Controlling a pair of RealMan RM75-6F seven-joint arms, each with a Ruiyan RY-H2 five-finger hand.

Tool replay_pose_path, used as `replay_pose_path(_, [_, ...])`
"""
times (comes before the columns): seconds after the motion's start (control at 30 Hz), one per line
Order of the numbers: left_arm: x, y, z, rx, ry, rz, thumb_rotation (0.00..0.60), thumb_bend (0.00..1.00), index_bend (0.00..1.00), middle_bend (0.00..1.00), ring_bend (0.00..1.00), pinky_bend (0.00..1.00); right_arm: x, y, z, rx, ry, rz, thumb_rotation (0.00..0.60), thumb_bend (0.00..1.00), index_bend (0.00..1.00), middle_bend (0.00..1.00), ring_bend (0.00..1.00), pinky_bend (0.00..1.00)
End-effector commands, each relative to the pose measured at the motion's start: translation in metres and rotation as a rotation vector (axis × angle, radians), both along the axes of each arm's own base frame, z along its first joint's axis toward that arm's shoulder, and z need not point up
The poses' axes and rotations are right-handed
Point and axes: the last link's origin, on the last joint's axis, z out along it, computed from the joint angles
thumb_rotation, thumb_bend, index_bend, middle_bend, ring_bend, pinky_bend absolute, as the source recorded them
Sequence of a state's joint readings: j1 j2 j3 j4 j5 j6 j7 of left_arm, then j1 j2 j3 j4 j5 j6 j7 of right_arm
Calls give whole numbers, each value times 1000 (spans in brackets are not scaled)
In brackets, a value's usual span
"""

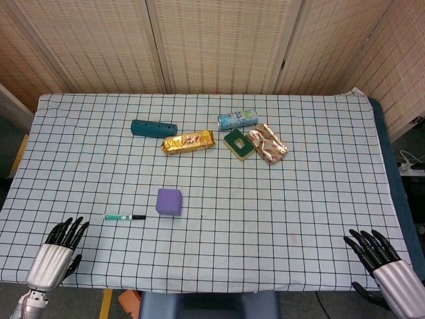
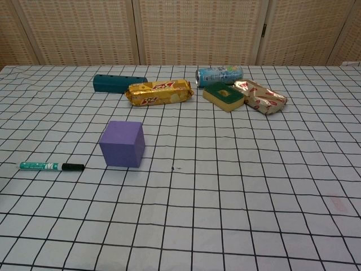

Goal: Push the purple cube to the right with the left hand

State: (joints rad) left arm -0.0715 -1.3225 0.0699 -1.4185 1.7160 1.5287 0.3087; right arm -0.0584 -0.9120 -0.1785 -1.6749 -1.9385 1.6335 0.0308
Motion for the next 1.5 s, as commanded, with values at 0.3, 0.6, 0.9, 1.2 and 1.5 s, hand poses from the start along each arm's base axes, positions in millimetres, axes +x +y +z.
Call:
replay_pose_path(0.3, [6,8,-27,42,34,-82,600,371,48,114,128,390,-5,-16,-6,-18,9,-40,600,129,0,0,0,0])
replay_pose_path(0.6, [22,48,-71,110,220,-169,600,369,193,282,661,952,-5,-32,-17,-53,43,-66,600,129,0,0,0,0])
replay_pose_path(0.9, [21,81,-94,101,320,-146,600,374,274,287,713,1000,-4,-37,-25,-56,78,-74,600,129,0,0,0,0])
replay_pose_path(1.2, [24,97,-115,84,375,-162,600,374,331,360,713,1000,-5,-38,-25,-69,86,-90,600,129,0,0,0,0])
replay_pose_path(1.5, [17,114,-120,74,430,-151,600,385,398,412,710,1000,-7,-39,-25,-74,94,-107,600,129,0,0,0,0])
